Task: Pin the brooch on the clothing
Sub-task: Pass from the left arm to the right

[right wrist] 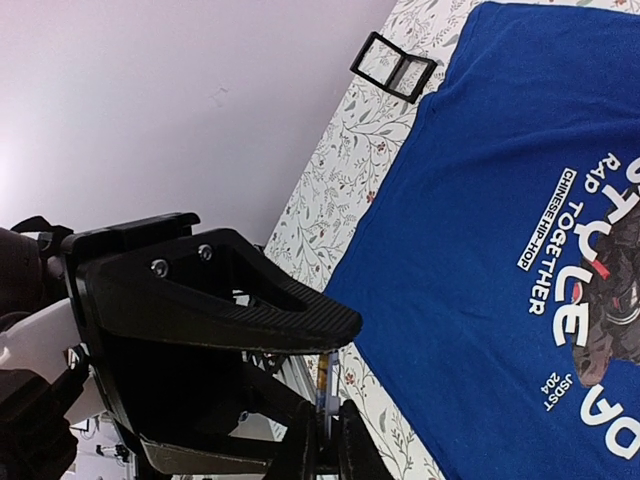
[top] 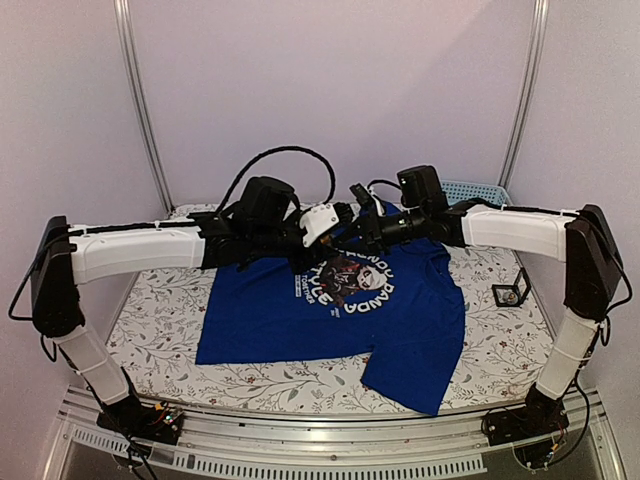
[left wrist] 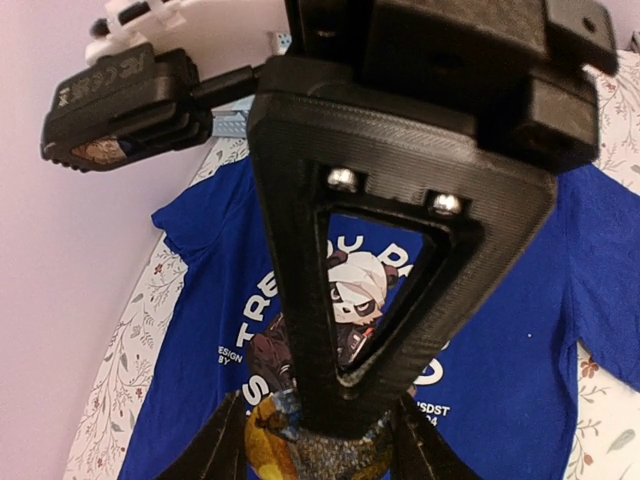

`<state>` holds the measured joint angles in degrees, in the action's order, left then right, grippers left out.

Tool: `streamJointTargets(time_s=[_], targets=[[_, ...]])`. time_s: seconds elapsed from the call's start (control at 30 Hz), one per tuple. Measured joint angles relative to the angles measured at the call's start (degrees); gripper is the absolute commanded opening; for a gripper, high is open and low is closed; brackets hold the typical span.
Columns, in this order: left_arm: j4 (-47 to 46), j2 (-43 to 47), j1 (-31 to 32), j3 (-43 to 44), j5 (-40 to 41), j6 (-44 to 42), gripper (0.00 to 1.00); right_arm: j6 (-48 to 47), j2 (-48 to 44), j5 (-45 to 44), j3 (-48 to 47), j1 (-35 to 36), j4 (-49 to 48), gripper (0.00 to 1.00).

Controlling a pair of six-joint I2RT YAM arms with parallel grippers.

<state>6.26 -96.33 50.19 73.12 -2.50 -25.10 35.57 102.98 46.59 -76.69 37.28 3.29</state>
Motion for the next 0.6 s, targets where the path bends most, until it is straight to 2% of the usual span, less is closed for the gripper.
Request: streamJointTargets(time_s=[0.1,0.13,0.23,0.33,0.47,0.6], targets=[[0.00,-0.04,0.00,0.02,0.44,-0.20,0.37,0.28,0.24,0.17,-0.33,0.04,0.17,0.00],[-0.02,-0.04,0.00,0.02,0.68,-0.31,0.40,0.52,0.35,0.22,-0.44,-0.02,0.28,0.00],[-0.04,-0.07,0.04,0.02,0.98,-0.31,0.63,0.57,0.44,0.15,-0.59,-0.04,0.55,0.00],[-0.04,-0.04,0.07,0.00,1.05,0.28,0.75,-0.59,0.44,0.24,-0.63,-0.20,0.76,0.00],[0.09,1.07,0.04,-0.39,-0.26,1.66,0.77,-3.78,0.26,-1.05,-0.68,-0.72,2.71,0.00],[1.01,5.38,-0.68,-1.64,-4.44,5.46,0.74,-12.24,-1.95,-6.73,-0.61,-1.09,6.27,0.00]])
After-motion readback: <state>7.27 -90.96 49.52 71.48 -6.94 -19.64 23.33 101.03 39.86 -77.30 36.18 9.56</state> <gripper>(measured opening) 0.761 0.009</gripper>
